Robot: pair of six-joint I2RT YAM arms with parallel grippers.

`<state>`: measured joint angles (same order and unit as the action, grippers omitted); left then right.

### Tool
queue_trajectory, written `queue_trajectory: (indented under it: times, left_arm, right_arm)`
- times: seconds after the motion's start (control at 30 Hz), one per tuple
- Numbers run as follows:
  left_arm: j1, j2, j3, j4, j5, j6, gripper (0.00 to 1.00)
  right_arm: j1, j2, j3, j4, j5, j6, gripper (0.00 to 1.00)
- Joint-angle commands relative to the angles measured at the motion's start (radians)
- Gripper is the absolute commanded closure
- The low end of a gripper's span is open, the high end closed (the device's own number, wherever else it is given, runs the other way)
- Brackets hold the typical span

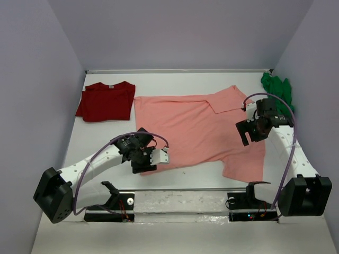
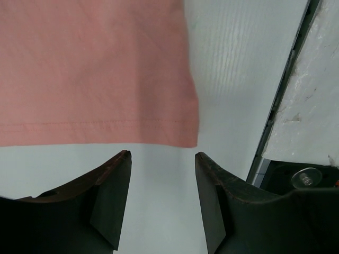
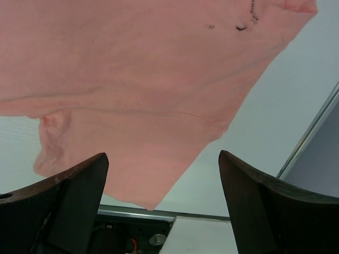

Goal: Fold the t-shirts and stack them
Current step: Flatten the tshirt out

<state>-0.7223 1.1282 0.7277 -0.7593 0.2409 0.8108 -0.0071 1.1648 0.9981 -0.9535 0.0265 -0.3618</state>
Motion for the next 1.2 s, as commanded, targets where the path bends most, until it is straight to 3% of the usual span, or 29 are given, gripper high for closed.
queue_trajectory:
  times: [0.0,0.37,0.6,0.7,0.87,0.97,1.17]
  left_arm:
    - [-0.057,-0.005,-0.008,0.0,-0.052,-0.068,0.39]
    - [-0.101,0.03,-0.082,0.127,-0.192,-0.088,0.39]
    - [-0.121,0.076,-0.102,0.192,-0.227,-0.081,0.39]
    - [-0.121,0.085,-0.083,0.21,-0.204,-0.067,0.39]
    - [-0.121,0.096,-0.045,0.242,-0.164,-0.05,0.39]
    - [-0.121,0.12,-0.022,0.259,-0.132,-0.045,0.39]
    - [-0.121,0.151,-0.017,0.285,-0.134,-0.025,0.39]
  right_arm:
    - [-0.007,0.058,0.01,0.004,0.048,0.018,0.1]
    - [-0.007,0.203,0.054,0.022,0.247,0.099,0.13]
    - [-0.007,0.349,0.085,0.012,0.302,0.187,0.31]
    - [-0.007,0.389,0.103,0.013,0.322,0.221,0.34]
    - [-0.088,0.388,0.131,0.01,0.259,0.241,0.44]
    - [-0.169,0.371,0.146,0.01,0.205,0.239,0.45]
    - [-0.218,0.443,0.129,0.013,0.136,0.238,0.45]
